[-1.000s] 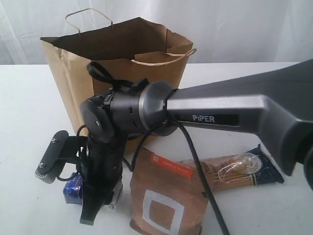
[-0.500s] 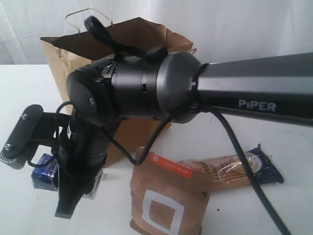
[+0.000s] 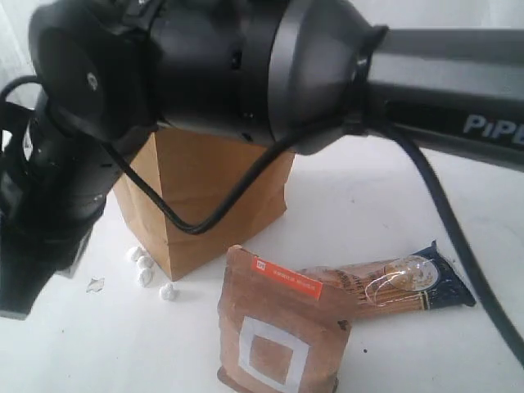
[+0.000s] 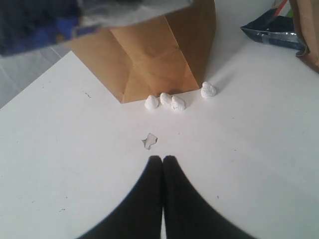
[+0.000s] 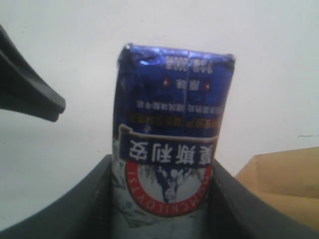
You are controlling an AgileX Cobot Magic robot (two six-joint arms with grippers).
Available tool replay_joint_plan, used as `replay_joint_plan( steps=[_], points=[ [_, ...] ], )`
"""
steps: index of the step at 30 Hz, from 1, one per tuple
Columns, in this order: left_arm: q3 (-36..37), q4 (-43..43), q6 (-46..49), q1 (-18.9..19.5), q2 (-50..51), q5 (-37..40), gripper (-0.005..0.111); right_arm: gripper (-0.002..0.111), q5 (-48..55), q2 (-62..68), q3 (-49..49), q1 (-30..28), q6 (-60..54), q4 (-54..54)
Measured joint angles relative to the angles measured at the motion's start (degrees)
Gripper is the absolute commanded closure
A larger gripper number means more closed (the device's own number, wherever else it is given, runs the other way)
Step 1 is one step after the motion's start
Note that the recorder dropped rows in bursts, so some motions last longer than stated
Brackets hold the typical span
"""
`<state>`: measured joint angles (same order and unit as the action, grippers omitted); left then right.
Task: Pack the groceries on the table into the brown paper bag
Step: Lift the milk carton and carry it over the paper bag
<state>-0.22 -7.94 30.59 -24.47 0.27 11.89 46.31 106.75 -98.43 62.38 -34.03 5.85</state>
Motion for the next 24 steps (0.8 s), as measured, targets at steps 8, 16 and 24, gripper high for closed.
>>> replay_joint_plan(
  steps=[8,16,24],
  points=[
    [0.0,0.0,0.0,0.0,0.0,0.0,0.107,0.108,3.5,0.0,-8.5,0.3,0.0,-6.8],
    [0.0,0.0,0.0,0.0,0.0,0.0,0.107,0.108,4.7,-0.3,-14.5,0.3,3.6,-15.4],
    [0.0,0.0,0.0,0.0,0.0,0.0,0.107,0.108,7.2,-2.5,-15.7,-1.5,7.9,-23.6]
  ],
)
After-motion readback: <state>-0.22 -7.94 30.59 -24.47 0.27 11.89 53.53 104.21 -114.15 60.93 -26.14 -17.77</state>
